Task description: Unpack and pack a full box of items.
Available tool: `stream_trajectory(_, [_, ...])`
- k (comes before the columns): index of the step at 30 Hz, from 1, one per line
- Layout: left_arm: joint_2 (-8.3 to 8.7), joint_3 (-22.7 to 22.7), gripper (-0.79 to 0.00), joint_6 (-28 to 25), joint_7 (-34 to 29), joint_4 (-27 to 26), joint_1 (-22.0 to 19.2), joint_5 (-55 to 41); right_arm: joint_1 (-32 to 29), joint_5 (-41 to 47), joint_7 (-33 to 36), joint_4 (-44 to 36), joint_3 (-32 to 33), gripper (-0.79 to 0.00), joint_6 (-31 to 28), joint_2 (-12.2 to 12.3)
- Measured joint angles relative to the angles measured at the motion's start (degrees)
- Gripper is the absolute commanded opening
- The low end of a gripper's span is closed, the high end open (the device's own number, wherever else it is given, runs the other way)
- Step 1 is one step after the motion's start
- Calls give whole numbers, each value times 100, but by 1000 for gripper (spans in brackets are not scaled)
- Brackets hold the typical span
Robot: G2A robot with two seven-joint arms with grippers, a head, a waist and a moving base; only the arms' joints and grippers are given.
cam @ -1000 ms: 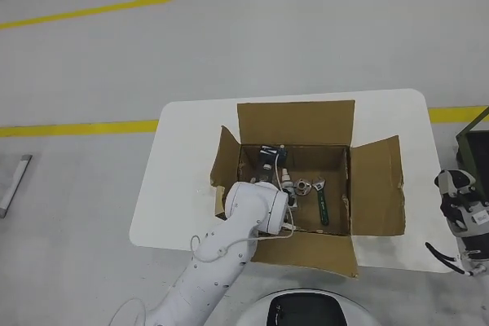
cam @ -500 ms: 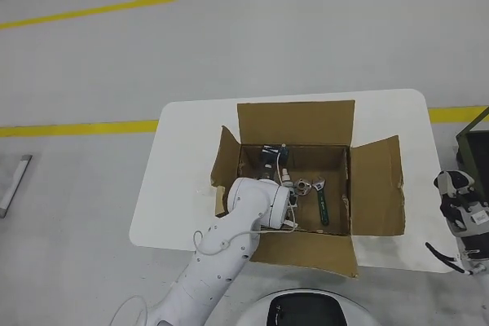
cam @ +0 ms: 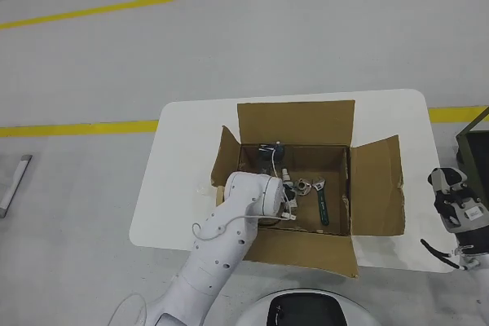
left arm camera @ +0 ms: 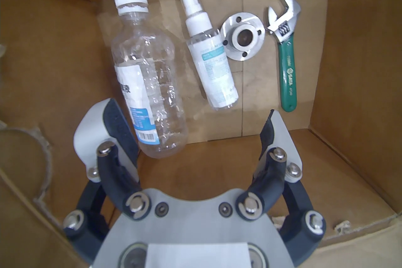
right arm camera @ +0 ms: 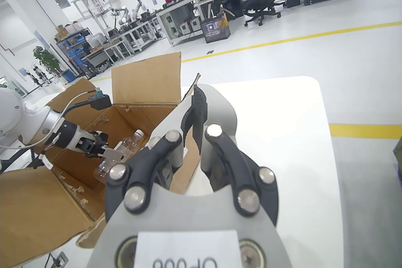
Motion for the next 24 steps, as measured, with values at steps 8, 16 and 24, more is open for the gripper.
stream_trajectory(8, [-132, 100, -148, 72, 236, 678, -320, -126, -51, 0, -32, 2, 4, -785, 1, -25])
stream_trajectory(16, [-201, 164, -329, -10, 321, 1056, -433, -34, -88, -23, -28, -29, 19, -785, 14, -48])
stream_trajectory(24, [-226, 133, -292, -20, 292, 1131, -359, 84, -109, -48, -19, -51, 14, -785, 19, -71])
